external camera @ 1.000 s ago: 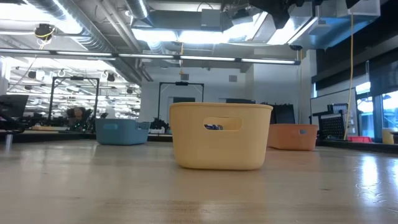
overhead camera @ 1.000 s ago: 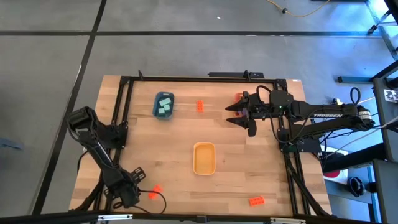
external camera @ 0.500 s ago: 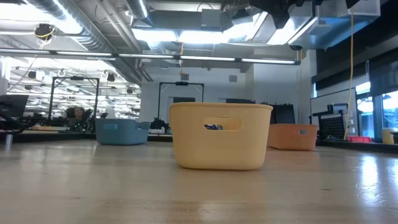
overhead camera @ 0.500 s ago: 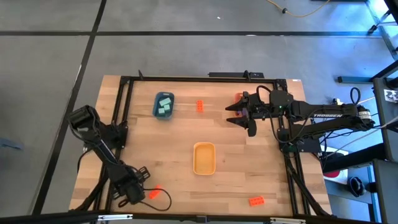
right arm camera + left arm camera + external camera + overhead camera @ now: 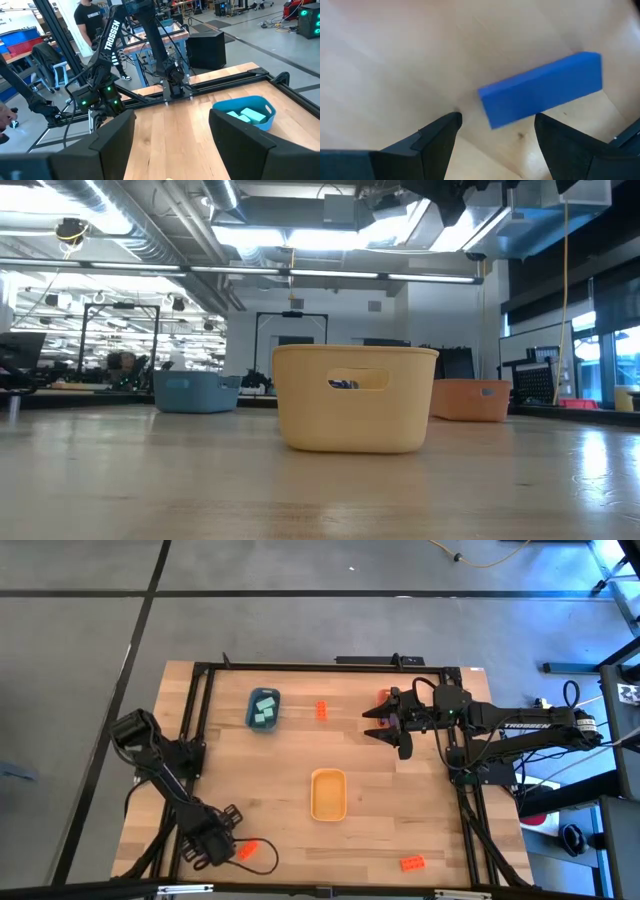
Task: Sort & place blocks by color
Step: Put the purple block into the orange bin
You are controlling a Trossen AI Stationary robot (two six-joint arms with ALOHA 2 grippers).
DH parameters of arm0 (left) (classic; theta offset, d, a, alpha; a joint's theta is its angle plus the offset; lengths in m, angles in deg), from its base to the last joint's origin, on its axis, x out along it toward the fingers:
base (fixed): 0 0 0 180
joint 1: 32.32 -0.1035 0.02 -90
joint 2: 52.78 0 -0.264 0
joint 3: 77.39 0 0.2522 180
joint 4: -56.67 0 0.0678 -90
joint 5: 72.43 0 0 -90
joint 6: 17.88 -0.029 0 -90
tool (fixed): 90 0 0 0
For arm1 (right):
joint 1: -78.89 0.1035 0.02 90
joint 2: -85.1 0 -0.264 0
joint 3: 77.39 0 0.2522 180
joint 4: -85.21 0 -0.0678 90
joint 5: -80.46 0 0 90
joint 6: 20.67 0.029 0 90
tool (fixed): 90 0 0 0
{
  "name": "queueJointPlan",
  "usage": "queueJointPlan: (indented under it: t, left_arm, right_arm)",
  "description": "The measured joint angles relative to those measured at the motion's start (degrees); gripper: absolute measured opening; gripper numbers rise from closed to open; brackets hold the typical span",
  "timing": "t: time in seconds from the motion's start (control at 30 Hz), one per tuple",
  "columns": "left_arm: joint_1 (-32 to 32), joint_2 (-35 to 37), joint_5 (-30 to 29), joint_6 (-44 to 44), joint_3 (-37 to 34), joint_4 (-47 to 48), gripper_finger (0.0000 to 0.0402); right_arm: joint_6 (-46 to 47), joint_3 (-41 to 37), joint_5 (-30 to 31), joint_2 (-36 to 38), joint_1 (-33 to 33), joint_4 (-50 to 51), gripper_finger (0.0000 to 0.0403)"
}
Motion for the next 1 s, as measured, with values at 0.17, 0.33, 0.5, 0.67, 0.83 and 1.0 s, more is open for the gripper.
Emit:
queueJointPlan:
  t: [0.17,0.33,0.5,0.67,0.83,1.0]
  left_arm:
    - [-0.7,2.3,-1.1,6.6,-0.4,5.5,0.0262]
    - [-1.0,7.3,-2.2,18.6,-0.3,7.0,0.0262]
    - [-0.9,12.3,0.5,42.0,-0.3,0.5,0.0262]
    - [-0.9,13.8,-0.8,67.5,-0.2,-8.8,0.0262]
    - [-0.9,11.1,-2.5,84.7,-0.2,-10.3,0.0262]
    - [0.0,7.8,-1.0,93.6,-0.2,-10.1,0.0262]
  right_arm:
    - [-0.1,0.0,0.0,0.0,0.0,0.0,0.0259]
    - [-0.1,0.0,0.0,0.0,0.0,0.0,0.0259]
    - [-0.1,0.0,0.0,0.0,0.0,0.0,0.0259]
    - [-0.1,0.0,0.0,0.0,0.0,0.1,0.0259]
    - [-0.3,0.0,0.0,0.0,0.0,0.6,0.0259]
    - [-0.3,0.0,0.0,0.0,0.0,0.6,0.0259]
